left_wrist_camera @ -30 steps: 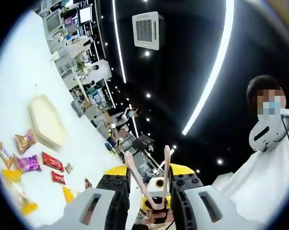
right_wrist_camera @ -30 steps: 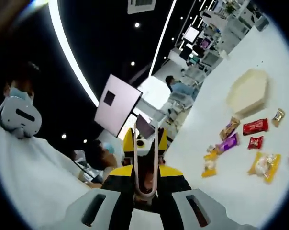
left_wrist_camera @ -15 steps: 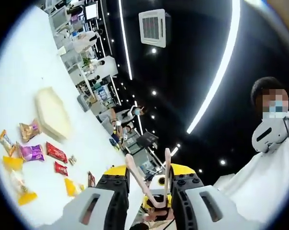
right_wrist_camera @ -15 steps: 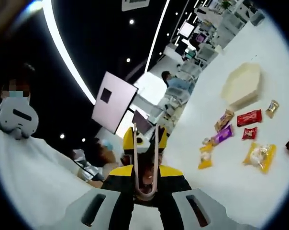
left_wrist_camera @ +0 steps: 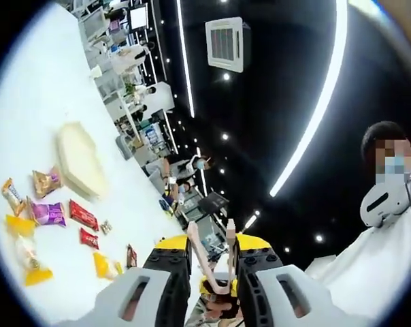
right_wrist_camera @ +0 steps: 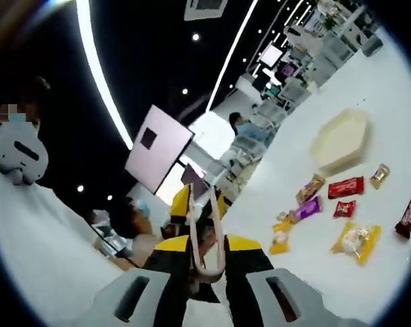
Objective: Place the target food into the container with the food tongs after gripping and lifting it, then release it inside without dropping or visibly crushing the food.
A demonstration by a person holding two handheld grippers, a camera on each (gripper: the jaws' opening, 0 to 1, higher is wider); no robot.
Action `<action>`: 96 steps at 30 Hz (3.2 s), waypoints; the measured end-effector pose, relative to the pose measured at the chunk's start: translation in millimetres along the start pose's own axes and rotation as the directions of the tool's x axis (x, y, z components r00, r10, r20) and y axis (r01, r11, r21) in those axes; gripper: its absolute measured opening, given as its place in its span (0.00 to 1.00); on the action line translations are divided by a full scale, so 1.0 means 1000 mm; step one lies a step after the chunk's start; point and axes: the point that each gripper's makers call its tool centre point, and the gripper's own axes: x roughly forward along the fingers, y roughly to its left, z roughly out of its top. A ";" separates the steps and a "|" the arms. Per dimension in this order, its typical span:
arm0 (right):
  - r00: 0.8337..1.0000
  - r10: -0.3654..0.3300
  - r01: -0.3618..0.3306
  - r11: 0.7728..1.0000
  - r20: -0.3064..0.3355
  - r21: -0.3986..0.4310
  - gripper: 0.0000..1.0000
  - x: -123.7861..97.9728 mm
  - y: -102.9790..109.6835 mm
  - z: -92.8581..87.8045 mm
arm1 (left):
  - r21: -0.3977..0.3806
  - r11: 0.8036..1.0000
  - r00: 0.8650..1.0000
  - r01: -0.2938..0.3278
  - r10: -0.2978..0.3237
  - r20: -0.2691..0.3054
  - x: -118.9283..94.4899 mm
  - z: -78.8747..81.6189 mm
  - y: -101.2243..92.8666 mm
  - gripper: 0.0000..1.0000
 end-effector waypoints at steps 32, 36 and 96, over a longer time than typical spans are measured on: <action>0.825 -0.178 -0.047 0.924 -0.536 -0.378 0.16 -0.016 -0.004 -0.043 | 0.413 0.906 0.975 0.089 0.005 -0.221 -0.006 -0.015 -0.015 0.34; 0.760 -0.301 -0.032 0.868 -0.576 -0.495 0.16 -0.029 -0.021 -0.047 | 0.479 0.877 0.959 0.026 0.114 -0.261 -0.018 -0.006 -0.002 0.41; 0.580 -0.706 -0.176 0.379 -0.407 -0.908 0.15 -0.033 -0.094 -0.058 | 0.731 0.212 0.401 0.649 0.721 -0.565 -0.046 -0.091 0.072 0.00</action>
